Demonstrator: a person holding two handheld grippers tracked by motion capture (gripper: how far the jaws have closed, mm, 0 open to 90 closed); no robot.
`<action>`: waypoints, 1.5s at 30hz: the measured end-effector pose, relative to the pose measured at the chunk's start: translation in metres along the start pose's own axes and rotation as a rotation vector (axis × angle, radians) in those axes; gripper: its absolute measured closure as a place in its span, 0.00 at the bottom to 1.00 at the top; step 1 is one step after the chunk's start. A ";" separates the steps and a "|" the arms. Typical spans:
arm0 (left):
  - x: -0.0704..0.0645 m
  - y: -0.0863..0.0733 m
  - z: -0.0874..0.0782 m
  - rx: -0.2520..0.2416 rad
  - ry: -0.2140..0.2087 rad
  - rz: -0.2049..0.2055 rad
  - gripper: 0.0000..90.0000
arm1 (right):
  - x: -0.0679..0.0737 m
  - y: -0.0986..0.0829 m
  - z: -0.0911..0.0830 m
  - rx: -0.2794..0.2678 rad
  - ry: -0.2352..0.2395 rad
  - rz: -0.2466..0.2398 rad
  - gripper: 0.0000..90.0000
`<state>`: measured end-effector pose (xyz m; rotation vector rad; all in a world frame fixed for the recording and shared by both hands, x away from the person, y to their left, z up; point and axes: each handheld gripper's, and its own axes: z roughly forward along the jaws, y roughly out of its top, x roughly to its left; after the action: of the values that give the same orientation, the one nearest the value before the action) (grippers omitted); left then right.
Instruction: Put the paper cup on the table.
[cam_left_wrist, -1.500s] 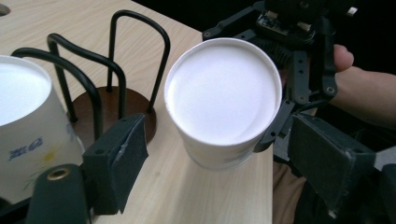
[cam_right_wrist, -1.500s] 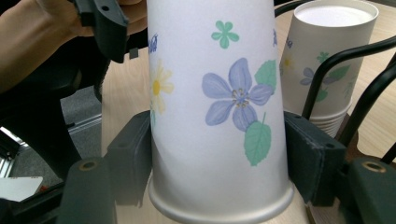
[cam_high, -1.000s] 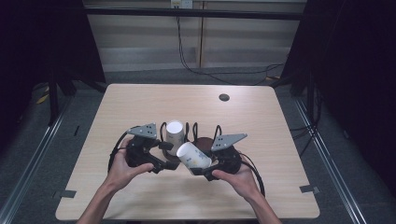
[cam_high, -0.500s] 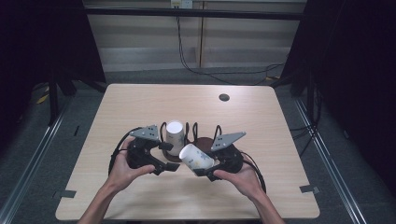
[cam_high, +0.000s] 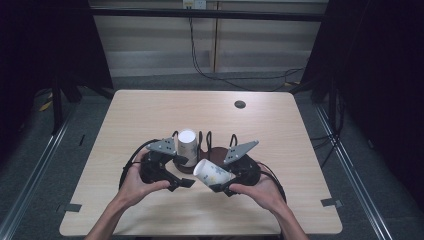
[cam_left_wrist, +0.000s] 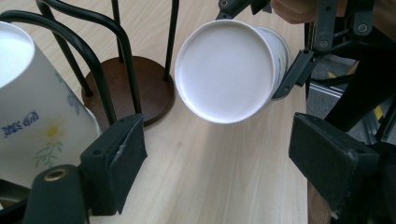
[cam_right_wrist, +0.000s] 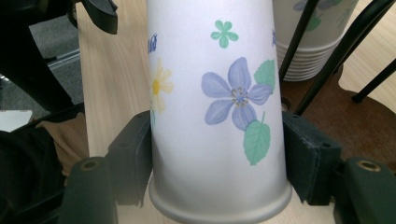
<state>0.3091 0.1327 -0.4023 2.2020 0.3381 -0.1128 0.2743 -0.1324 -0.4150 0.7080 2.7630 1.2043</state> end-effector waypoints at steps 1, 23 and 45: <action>0.000 0.000 0.000 0.000 0.000 0.000 0.21 | 0.000 0.000 0.000 0.000 0.000 0.000 0.36; -0.009 0.003 0.011 0.079 -0.015 0.072 0.24 | 0.004 0.005 0.001 0.134 -0.014 -0.051 0.36; -0.017 -0.003 0.025 0.155 -0.035 0.102 0.23 | 0.009 0.012 0.017 0.283 0.035 -0.111 0.36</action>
<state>0.2933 0.1114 -0.4161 2.3632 0.2024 -0.1245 0.2744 -0.1096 -0.4170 0.5455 2.9904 0.8223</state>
